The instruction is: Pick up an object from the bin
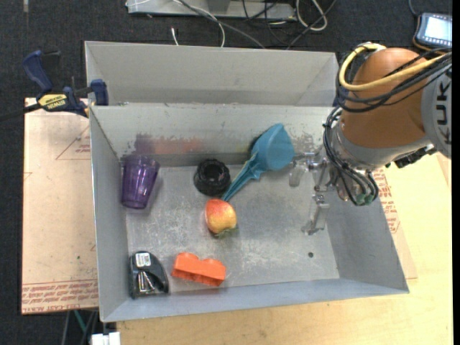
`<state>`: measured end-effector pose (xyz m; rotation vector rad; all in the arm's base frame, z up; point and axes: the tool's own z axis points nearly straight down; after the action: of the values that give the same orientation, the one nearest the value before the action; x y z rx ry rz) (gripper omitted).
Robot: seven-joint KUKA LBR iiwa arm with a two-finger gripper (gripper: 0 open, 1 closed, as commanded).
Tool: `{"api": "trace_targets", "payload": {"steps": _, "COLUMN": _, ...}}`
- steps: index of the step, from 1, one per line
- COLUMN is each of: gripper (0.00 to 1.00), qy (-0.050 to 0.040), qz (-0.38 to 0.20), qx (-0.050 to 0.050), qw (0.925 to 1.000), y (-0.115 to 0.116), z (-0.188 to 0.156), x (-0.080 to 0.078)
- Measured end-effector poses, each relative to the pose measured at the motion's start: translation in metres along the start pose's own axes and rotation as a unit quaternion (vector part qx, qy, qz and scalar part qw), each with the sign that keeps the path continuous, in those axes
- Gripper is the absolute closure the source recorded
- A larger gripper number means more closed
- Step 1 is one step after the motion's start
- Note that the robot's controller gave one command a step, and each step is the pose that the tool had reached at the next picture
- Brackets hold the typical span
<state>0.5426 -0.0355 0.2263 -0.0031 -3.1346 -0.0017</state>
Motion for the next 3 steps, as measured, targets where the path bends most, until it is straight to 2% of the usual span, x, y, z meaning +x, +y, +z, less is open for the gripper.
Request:
{"api": "trace_targets", "payload": {"steps": 1, "gripper": 0.0, "qy": -0.0041, "qz": -0.001, "qx": 0.0, "qw": 1.0, "y": 0.0, "z": -0.004, "x": -0.002}}
{"api": "trace_targets", "payload": {"steps": 2, "gripper": 0.0, "qy": -0.0072, "qz": 0.042, "qx": -0.001, "qw": 0.9991, "y": 0.078, "z": 0.137, "x": -0.074}}
{"api": "trace_targets", "payload": {"steps": 3, "gripper": 0.0, "qy": -0.0144, "qz": 0.049, "qx": 0.0, "qw": 0.9987, "y": 0.12, "z": 0.062, "x": -0.087}}
